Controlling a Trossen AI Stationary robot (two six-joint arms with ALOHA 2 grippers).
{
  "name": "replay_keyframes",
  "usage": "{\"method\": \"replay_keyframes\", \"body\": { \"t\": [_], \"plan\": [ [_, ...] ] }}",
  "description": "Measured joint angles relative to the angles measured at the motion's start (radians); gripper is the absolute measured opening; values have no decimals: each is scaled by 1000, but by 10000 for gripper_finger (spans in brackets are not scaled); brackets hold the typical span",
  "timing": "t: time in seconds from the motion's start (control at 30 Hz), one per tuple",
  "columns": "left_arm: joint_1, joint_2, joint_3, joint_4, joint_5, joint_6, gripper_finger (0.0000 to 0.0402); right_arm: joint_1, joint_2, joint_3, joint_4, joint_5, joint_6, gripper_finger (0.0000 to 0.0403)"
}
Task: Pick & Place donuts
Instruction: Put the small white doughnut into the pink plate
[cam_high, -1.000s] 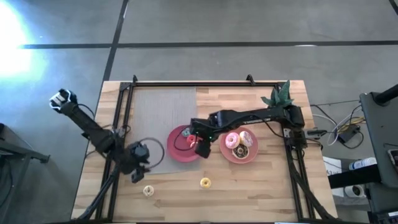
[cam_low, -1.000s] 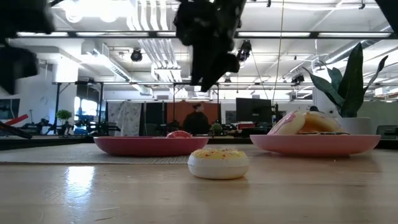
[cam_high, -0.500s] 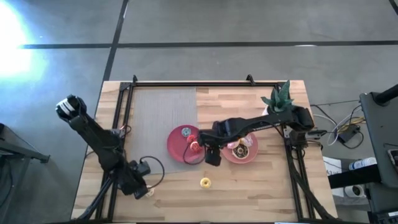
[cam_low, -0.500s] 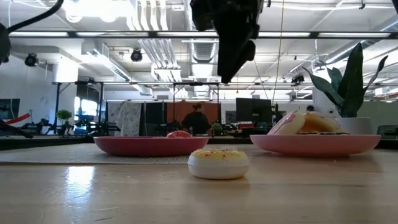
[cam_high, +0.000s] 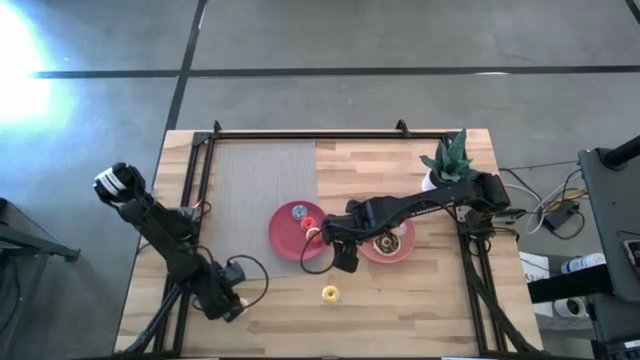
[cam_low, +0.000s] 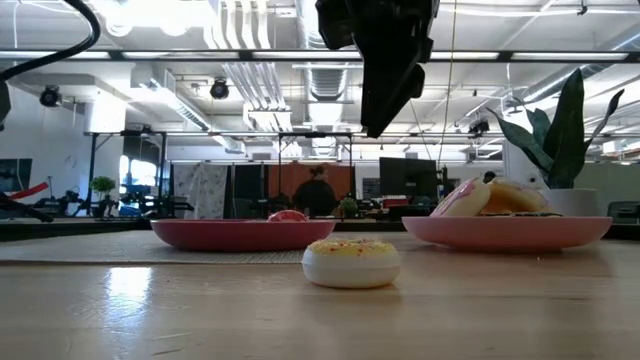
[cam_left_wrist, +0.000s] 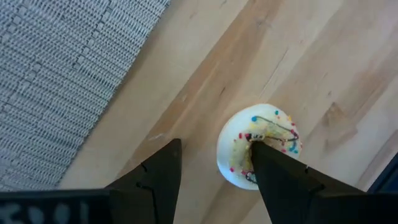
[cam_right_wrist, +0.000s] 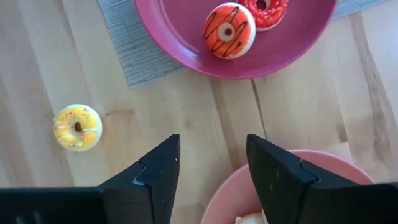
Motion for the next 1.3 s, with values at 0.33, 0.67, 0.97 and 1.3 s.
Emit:
{"method": "replay_keyframes", "body": {
  "t": [0.33, 0.67, 0.97, 1.3],
  "plan": [
    [0, 14, 30, 35, -25, -2, 66, -9, 0, 0, 8, 31, -1, 176],
    [20, -51, 78, 30, -251, 47, 2, -11, -3, 0, 15, 40, 0, 175],
    [358, -136, 74, 38, -265, 417, 1, -9, -24, 0, 18, 40, 50, 148],
    [675, -53, 104, 135, -111, 750, 0, 77, -135, -35, -144, 200, 292, 130]
  ]
}}
